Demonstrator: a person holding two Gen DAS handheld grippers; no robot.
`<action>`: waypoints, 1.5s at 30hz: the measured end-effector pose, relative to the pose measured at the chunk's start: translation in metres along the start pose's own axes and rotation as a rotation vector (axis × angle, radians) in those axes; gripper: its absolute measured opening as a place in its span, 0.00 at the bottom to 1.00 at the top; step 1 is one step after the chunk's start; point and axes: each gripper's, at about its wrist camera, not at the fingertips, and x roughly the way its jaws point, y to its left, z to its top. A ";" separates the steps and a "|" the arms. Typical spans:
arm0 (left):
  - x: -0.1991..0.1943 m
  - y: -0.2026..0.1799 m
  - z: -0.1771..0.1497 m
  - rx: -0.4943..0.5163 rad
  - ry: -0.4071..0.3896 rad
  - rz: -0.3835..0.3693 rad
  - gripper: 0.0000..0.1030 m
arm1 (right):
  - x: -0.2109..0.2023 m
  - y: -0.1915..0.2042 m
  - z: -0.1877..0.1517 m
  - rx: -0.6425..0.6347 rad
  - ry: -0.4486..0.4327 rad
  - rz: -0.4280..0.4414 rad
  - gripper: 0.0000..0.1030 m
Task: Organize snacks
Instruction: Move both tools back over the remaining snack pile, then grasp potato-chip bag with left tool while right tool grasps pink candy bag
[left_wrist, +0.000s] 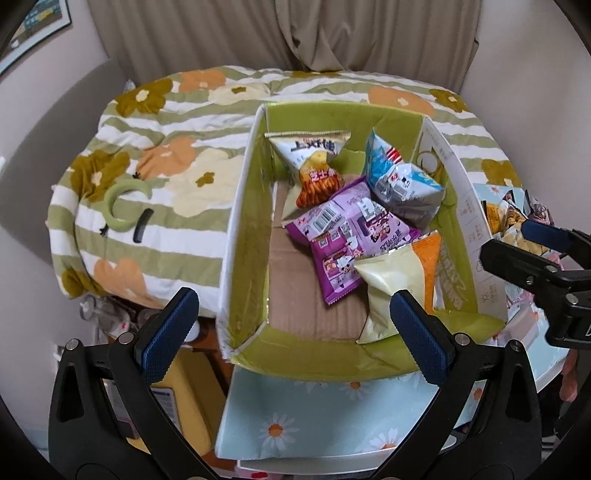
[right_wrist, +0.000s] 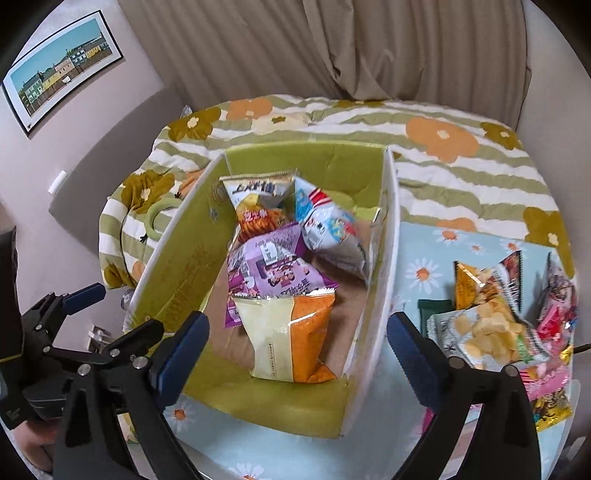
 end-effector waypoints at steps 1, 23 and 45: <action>-0.004 0.001 0.002 0.001 -0.008 -0.002 0.99 | -0.007 0.000 0.000 -0.002 -0.013 -0.005 0.93; -0.045 -0.134 -0.006 0.102 -0.047 -0.218 0.99 | -0.156 -0.137 -0.060 0.067 -0.212 -0.232 0.93; 0.040 -0.304 -0.018 0.049 -0.025 -0.137 0.99 | -0.069 -0.270 -0.092 -0.099 -0.001 -0.025 0.93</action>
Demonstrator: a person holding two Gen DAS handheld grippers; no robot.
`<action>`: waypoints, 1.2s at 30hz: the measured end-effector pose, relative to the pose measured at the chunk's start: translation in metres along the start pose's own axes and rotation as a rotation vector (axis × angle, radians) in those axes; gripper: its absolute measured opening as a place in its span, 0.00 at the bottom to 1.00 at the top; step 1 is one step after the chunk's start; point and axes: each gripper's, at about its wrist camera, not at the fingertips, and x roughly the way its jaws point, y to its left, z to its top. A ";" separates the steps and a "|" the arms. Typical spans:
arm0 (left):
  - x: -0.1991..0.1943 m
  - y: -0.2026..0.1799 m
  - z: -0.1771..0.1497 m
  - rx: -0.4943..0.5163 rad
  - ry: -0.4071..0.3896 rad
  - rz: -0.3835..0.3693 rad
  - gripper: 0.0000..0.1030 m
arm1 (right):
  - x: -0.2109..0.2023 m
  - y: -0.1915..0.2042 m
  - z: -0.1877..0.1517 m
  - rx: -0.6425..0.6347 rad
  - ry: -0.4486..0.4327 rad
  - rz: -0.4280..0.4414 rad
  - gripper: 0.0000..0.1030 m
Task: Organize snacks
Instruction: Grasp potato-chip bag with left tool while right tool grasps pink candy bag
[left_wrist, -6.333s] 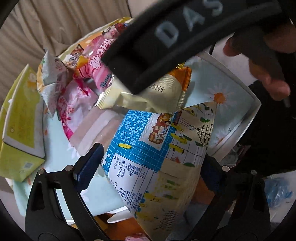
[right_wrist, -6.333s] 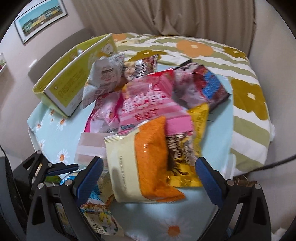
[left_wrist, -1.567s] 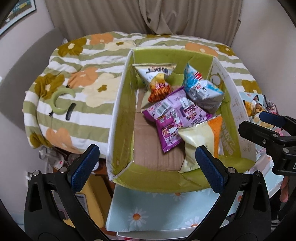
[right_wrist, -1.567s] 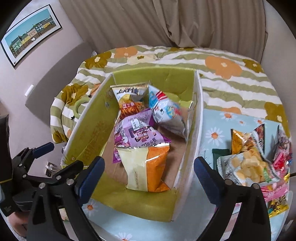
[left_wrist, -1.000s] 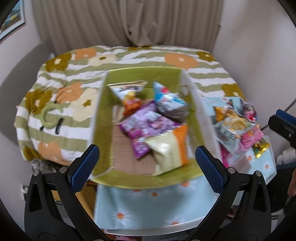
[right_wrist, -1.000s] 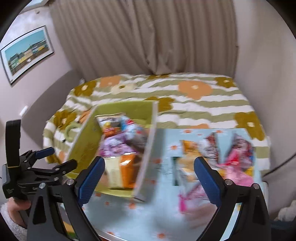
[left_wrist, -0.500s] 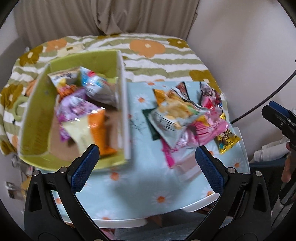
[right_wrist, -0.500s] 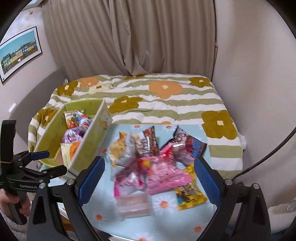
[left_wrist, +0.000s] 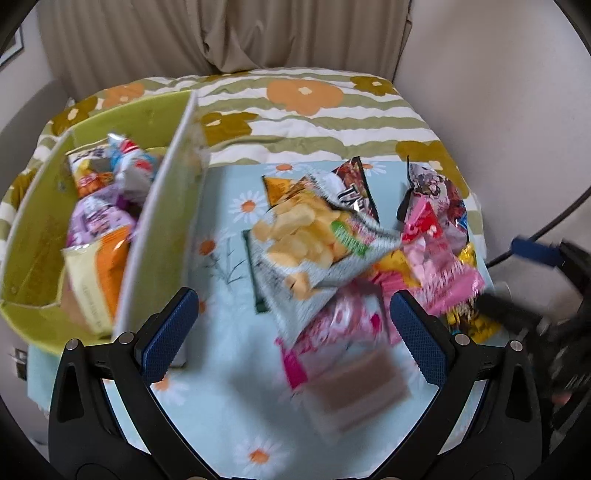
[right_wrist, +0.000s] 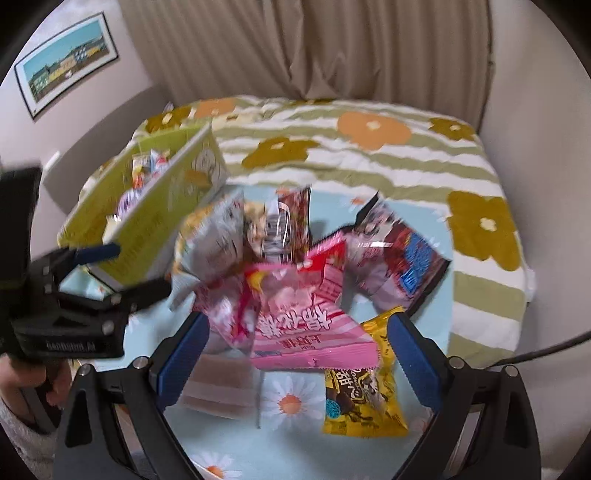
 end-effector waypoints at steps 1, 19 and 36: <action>0.007 -0.003 0.004 0.005 -0.001 0.006 0.99 | 0.007 -0.001 -0.002 -0.012 0.011 0.002 0.93; 0.074 -0.006 0.026 0.026 0.036 0.053 0.80 | 0.079 0.004 0.001 -0.141 0.057 0.019 0.93; 0.069 0.003 0.015 0.044 0.062 0.060 0.62 | 0.095 0.009 0.001 -0.155 0.093 0.014 0.74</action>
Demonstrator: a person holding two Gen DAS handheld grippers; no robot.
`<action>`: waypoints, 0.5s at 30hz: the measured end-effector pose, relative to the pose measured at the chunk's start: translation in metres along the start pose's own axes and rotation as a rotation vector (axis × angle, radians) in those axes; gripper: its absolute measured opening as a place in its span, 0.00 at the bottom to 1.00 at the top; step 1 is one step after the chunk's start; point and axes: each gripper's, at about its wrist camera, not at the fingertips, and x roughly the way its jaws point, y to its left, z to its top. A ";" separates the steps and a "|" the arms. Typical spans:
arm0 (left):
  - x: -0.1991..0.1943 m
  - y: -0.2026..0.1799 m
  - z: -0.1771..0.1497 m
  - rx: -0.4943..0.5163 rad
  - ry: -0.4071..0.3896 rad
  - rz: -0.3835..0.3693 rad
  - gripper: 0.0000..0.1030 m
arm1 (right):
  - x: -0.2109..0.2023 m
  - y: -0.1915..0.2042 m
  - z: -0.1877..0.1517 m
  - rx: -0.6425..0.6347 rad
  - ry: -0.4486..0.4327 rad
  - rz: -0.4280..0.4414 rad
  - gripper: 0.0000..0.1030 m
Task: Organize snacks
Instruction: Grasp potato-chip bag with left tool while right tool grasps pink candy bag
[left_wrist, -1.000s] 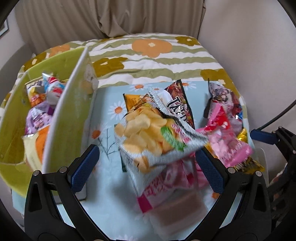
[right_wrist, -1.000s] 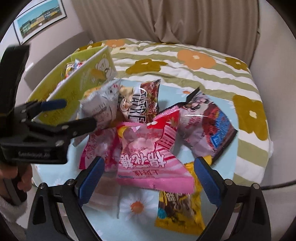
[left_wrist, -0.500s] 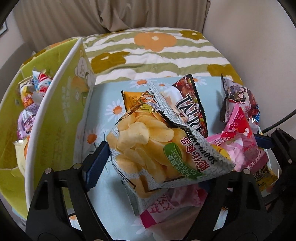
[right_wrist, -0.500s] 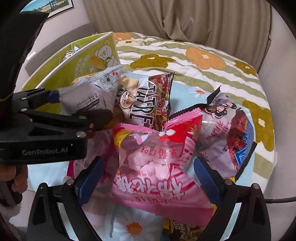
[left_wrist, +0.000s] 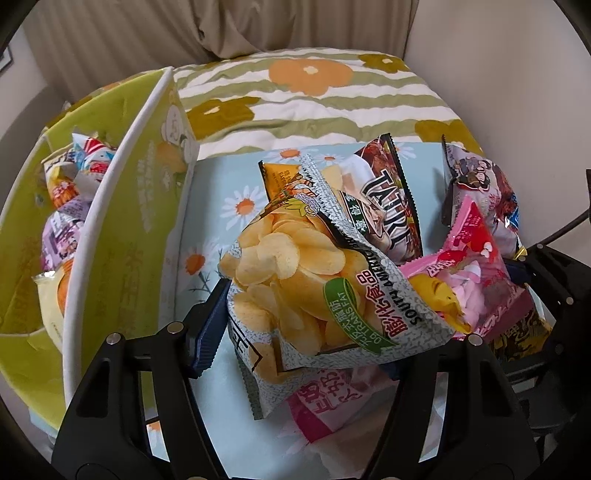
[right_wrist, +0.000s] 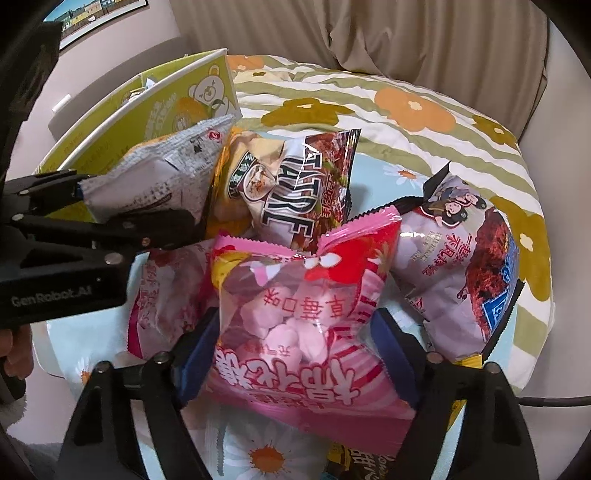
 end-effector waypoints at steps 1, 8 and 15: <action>-0.001 0.000 -0.001 0.001 -0.001 0.001 0.62 | 0.000 0.000 0.000 0.000 0.000 0.001 0.73; -0.016 -0.003 -0.002 0.011 -0.020 0.009 0.60 | -0.012 0.003 -0.002 -0.004 -0.009 -0.008 0.61; -0.050 -0.005 0.003 0.002 -0.069 0.014 0.60 | -0.041 0.009 0.002 -0.009 -0.049 -0.017 0.60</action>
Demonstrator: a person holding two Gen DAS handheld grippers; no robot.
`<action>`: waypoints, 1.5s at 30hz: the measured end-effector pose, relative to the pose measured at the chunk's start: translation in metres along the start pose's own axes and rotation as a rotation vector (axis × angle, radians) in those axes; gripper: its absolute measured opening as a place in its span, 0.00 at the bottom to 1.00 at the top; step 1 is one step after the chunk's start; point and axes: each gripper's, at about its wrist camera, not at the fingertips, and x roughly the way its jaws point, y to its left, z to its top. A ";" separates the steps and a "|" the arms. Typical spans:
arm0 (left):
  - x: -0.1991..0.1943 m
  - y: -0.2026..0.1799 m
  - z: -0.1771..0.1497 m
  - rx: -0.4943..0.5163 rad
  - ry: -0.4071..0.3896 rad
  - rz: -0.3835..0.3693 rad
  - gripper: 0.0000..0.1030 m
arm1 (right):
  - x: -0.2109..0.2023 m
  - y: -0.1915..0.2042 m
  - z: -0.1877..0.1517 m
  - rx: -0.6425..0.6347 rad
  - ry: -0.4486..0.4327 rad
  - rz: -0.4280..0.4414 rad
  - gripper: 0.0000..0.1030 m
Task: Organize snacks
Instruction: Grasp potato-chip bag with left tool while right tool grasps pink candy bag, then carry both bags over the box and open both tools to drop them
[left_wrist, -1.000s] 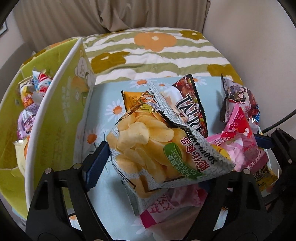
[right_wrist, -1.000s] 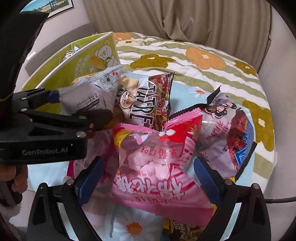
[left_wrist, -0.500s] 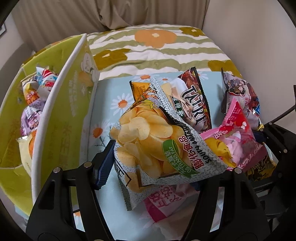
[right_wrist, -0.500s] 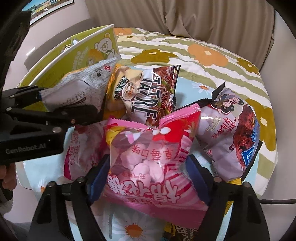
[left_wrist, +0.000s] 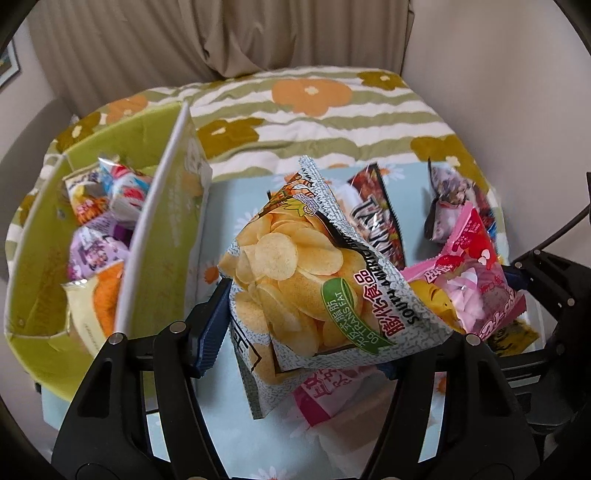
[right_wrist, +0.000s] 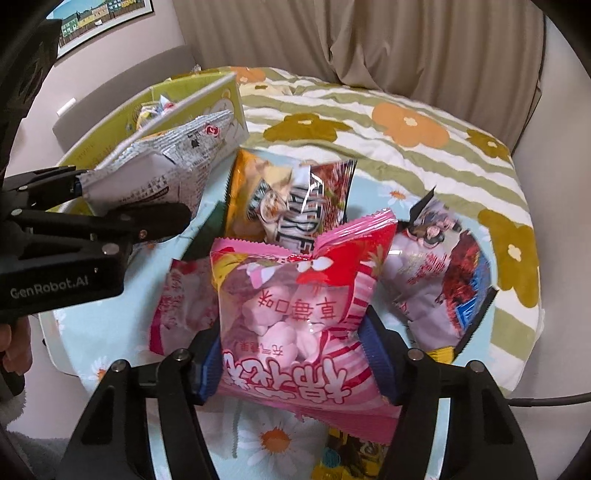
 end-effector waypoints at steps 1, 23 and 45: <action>-0.006 0.001 0.001 -0.004 -0.007 -0.002 0.60 | -0.006 0.001 0.002 0.002 -0.002 -0.009 0.60; -0.156 0.117 0.035 -0.111 -0.258 0.014 0.60 | -0.103 0.087 0.099 0.012 -0.181 -0.054 0.60; -0.061 0.304 0.006 -0.114 -0.038 -0.056 0.99 | -0.014 0.206 0.183 0.190 -0.104 -0.010 0.60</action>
